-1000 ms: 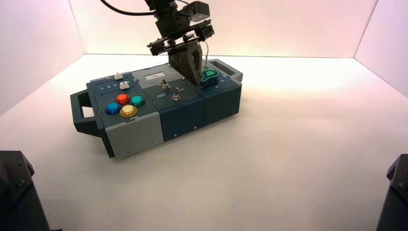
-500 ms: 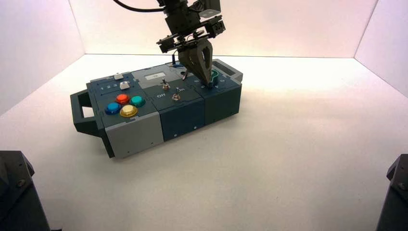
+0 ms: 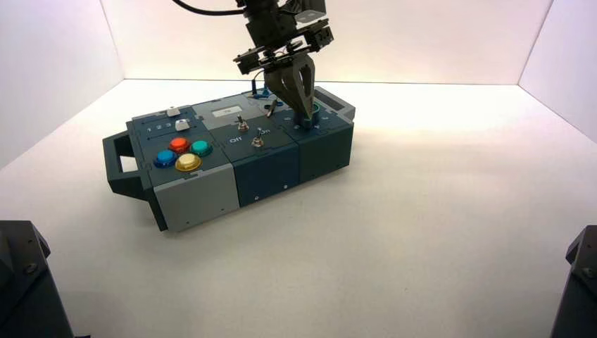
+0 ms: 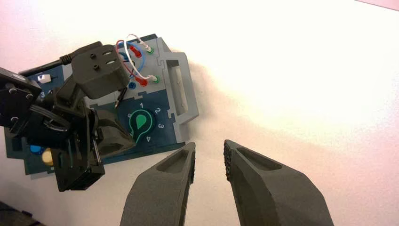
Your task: Turn the knob to position 4.
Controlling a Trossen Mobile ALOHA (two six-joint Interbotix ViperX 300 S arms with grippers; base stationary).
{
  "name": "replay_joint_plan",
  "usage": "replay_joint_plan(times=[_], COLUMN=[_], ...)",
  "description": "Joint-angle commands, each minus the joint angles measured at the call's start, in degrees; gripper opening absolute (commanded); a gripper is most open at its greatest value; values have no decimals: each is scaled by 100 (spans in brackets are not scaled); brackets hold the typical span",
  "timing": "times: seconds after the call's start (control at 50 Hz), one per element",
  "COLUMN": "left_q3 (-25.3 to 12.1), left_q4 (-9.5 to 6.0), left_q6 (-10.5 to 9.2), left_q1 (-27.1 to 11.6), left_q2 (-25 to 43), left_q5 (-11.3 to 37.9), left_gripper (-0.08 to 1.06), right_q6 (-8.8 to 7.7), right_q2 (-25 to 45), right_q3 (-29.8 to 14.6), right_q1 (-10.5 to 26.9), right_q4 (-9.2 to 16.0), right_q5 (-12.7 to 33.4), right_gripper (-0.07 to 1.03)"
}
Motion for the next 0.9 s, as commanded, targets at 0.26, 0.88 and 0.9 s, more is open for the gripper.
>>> replay_joint_plan(times=[0.26,0.88,0.9], left_q3=[97,-281,-308], left_q4=[18,9,9], left_q6=[-44,-97,-97], left_q1=[167,167,167], left_q2=[-378,88,105], left_q5=[70,237,246], left_gripper=[-3,-3,-3], right_q6=[44,35,35], right_q2=[-123,-149,-149], right_q3=[-141,-114,-114], right_q1=[-26,-26,-26], right_q4=[9,9,9], right_q5=[-35,-53,-53], right_gripper=[35,35,35])
